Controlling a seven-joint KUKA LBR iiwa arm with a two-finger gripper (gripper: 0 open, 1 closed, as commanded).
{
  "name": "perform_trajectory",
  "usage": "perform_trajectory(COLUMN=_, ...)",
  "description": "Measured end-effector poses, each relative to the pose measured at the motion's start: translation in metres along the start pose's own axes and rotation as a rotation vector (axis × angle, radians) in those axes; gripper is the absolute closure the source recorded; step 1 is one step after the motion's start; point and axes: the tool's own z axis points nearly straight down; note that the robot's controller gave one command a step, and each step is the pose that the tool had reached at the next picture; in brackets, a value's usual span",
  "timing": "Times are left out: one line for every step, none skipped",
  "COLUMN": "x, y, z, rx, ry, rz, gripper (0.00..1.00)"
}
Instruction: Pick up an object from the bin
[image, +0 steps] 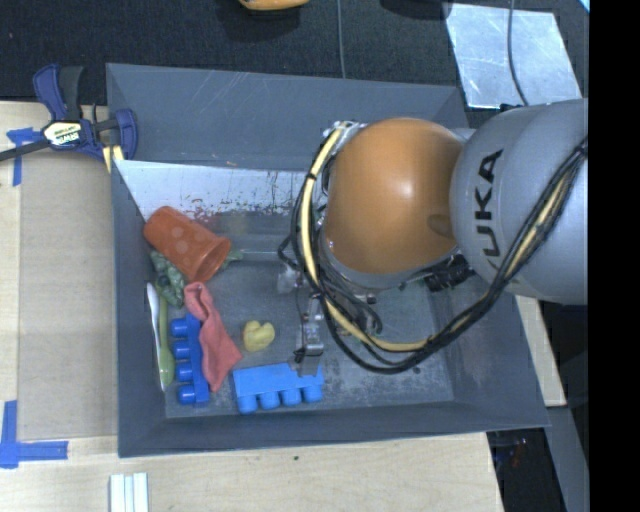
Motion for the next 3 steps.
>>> perform_trajectory(x=-0.002, y=-0.001, z=-0.005, rx=-0.002, ry=-0.008, rz=0.003, gripper=0.00)
perform_trajectory(x=0.002, y=-0.003, z=0.074, rx=-0.001, ry=-0.012, rz=-0.156, gripper=0.00)
perform_trajectory(x=0.008, y=-0.007, z=0.082, rx=-0.001, ry=-0.019, rz=-0.348, gripper=0.00)
